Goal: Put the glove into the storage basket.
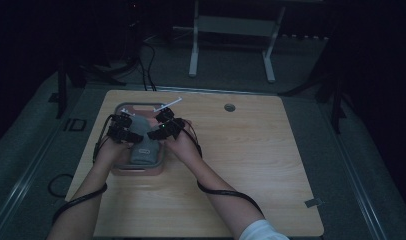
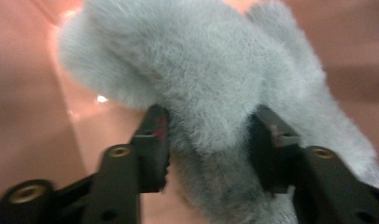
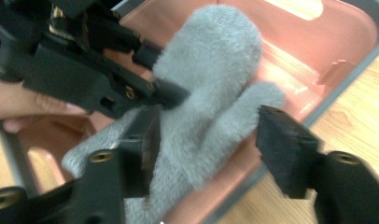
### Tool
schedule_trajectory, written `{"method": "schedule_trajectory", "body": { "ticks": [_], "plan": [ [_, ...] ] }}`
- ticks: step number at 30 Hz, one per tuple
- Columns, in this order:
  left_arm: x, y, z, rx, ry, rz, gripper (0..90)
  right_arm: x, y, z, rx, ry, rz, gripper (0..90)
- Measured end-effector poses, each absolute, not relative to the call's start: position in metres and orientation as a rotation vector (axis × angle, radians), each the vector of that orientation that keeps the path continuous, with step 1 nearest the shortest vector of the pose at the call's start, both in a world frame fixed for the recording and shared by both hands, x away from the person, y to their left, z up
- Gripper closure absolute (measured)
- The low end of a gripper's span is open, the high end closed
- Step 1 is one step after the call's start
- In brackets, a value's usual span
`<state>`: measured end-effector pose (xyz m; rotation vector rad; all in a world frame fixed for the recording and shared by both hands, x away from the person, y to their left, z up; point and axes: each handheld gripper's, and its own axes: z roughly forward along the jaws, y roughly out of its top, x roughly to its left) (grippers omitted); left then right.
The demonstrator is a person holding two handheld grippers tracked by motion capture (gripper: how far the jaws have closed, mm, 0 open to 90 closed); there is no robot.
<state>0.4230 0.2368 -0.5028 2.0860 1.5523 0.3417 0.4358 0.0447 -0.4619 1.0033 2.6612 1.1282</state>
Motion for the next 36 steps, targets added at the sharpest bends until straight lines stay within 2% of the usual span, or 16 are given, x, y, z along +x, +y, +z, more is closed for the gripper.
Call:
{"method": "schedule_trajectory", "body": {
  "ticks": [1, 4, 7, 11, 18, 23, 36],
  "plan": [
    [0.421, 0.237, -0.5, 2.064, 1.544, 0.382, 45.5, 0.435, 0.042, -0.46, 0.992, 2.666, 1.136, 39.4],
    [0.416, 0.24, -0.492, 2.004, 1.525, 0.436, 36.3, 0.434, 0.03, -0.454, 1.016, 2.655, 1.215, 31.2],
    [0.409, 0.242, -0.485, 1.958, 1.48, 0.447, 23.3, 0.434, 0.017, -0.449, 1.019, 2.673, 1.294, 18.8],
    [0.398, 0.234, -0.476, 1.968, 1.419, 0.541, 14.7, 0.431, 0.002, -0.447, 1.001, 2.683, 1.327, 18.0],
    [0.377, 0.211, -0.461, 1.937, 1.281, 0.563, 14.6, 0.42, -0.032, -0.449, 0.87, 2.648, 1.322, 17.4],
    [0.362, 0.186, -0.457, 1.937, 1.172, 0.519, 14.6, 0.413, -0.053, -0.452, 0.84, 2.65, 1.299, 16.8],
    [0.338, 0.146, -0.459, 1.925, 1.022, 0.438, 14.7, 0.396, -0.106, -0.464, 0.816, 2.625, 1.334, 17.1]
  ]
}}
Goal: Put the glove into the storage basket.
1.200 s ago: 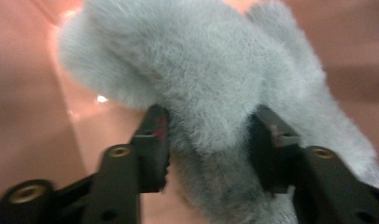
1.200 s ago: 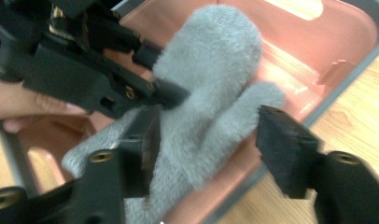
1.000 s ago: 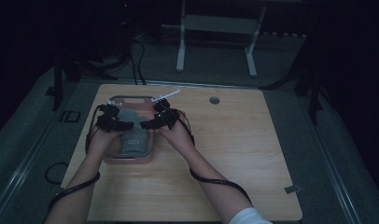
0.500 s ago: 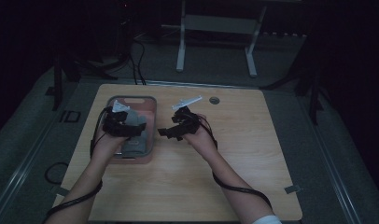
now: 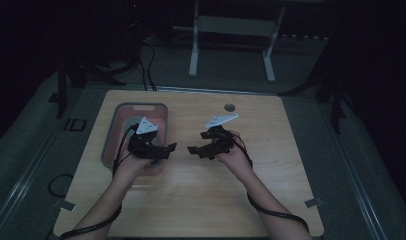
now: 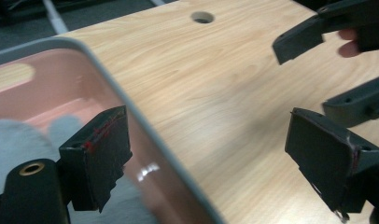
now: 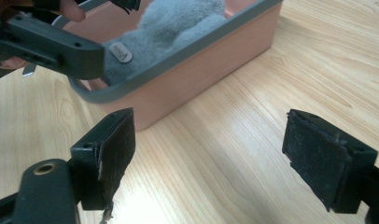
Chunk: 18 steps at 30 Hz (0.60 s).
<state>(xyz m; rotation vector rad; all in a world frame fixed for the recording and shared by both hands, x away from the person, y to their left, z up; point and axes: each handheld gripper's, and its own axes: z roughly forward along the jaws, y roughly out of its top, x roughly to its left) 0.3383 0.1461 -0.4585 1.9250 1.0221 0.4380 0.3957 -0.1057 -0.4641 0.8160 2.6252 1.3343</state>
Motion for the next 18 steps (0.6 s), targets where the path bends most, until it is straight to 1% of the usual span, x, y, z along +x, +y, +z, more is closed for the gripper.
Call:
{"method": "schedule_trajectory", "body": {
  "ticks": [4, 8, 11, 18],
  "plan": [
    [0.332, 0.134, -0.462, 1.929, 0.967, 0.429, 14.7, 0.391, -0.116, -0.468, 0.809, 2.631, 1.321, 17.1],
    [0.329, 0.122, -0.47, 1.945, 0.938, 0.387, 14.7, 0.386, -0.125, -0.474, 0.804, 2.643, 1.304, 17.1],
    [0.327, 0.114, -0.476, 1.962, 0.922, 0.397, 14.7, 0.382, -0.132, -0.482, 0.814, 2.652, 1.303, 17.1],
    [0.321, 0.1, -0.49, 1.965, 0.871, 0.371, 14.6, 0.368, -0.147, -0.5, 0.79, 2.687, 1.305, 17.1]
  ]
}}
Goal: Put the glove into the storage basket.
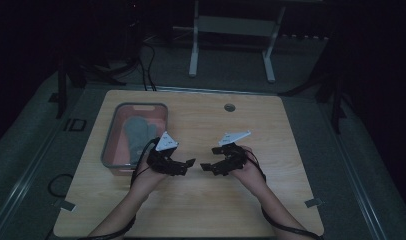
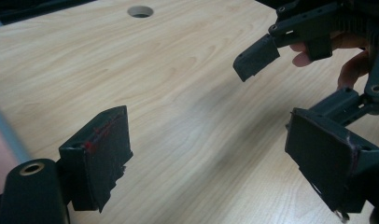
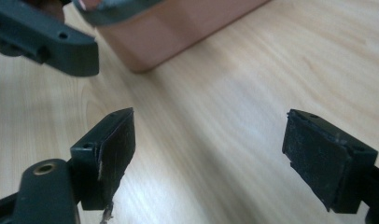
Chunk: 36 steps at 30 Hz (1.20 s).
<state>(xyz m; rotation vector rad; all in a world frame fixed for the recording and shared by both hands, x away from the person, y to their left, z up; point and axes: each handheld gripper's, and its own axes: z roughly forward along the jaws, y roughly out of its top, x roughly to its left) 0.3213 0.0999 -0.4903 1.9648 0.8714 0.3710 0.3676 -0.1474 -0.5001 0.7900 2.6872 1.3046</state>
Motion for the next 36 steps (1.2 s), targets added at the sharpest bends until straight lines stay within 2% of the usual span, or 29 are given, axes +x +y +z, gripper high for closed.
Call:
{"method": "schedule_trajectory", "body": {
  "ticks": [23, 36],
  "plan": [
    [0.298, 0.055, -0.538, 2.094, 0.677, 0.29, 14.6, 0.332, -0.216, -0.542, 0.764, 2.722, 1.265, 16.7],
    [0.289, 0.051, -0.551, 2.117, 0.58, 0.296, 14.6, 0.32, -0.235, -0.557, 0.716, 2.681, 1.224, 15.6]
  ]
}}
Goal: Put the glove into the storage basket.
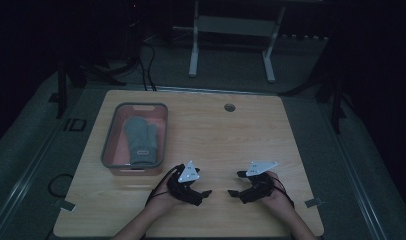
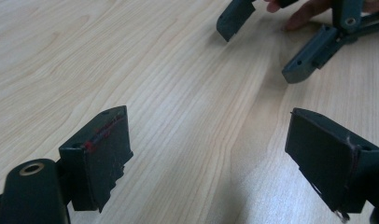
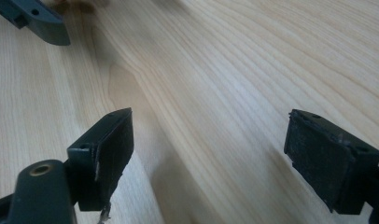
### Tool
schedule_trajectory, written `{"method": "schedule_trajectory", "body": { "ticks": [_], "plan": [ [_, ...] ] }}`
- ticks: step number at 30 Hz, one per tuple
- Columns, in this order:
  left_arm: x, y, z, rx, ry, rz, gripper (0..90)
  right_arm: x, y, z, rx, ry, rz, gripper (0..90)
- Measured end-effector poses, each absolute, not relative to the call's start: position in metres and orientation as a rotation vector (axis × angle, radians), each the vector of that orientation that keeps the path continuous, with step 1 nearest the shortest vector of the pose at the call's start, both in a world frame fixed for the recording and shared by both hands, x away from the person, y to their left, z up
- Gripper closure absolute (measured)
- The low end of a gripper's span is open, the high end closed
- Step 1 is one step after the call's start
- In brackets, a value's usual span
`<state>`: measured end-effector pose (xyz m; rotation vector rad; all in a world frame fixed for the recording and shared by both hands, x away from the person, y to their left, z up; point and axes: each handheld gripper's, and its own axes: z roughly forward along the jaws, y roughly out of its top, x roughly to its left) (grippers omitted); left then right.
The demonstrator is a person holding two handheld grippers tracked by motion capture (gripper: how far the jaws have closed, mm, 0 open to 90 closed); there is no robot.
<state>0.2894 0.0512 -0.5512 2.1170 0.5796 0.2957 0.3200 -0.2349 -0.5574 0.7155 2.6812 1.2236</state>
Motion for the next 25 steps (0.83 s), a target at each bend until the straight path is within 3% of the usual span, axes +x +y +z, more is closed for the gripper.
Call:
{"method": "schedule_trajectory", "body": {
  "ticks": [25],
  "plan": [
    [0.287, 0.06, -0.559, 2.078, 0.584, 0.349, 14.6, 0.314, -0.252, -0.563, 0.676, 2.611, 1.192, 15.4]
  ]
}}
